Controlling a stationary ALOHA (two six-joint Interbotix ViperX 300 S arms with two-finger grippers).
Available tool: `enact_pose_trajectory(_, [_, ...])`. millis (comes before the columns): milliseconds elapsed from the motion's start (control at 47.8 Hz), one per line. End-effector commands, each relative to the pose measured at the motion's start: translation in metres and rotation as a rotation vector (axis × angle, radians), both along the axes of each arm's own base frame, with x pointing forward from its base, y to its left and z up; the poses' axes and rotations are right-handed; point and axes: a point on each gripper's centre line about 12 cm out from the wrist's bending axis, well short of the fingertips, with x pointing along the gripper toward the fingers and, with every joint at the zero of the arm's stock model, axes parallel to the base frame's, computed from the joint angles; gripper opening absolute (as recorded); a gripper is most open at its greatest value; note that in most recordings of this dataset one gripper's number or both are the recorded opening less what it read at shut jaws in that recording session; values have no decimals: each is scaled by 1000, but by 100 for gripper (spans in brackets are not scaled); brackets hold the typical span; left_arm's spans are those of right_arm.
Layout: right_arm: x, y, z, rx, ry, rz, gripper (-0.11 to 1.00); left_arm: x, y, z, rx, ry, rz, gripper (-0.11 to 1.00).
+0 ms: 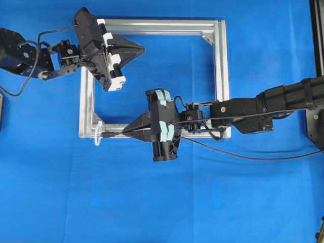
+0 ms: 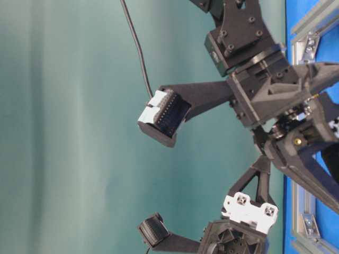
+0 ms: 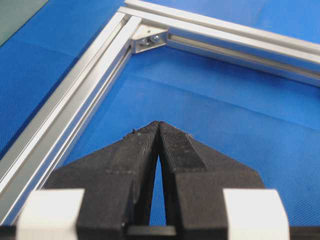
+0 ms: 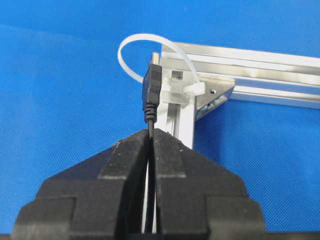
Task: Insert the wire through the string loop located on the left side.
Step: 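Push the USB plug through the white zip-tie loop with the right gripper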
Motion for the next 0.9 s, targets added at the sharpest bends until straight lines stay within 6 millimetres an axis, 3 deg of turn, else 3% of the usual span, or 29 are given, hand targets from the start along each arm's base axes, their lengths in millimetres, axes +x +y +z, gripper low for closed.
enact_pose_trajectory(0, [7,0,16,6,-49,-3,-10,2,1,15,14,-44,0,0])
enact_pose_trajectory(481, [43,0,13,7,-84,-5,-10,1,1,14,14,-39,-1,0])
enact_pose_trajectory(878, [59,-2,14,8,-109,-11,-10,-1,0,13,13,-38,-2,0])
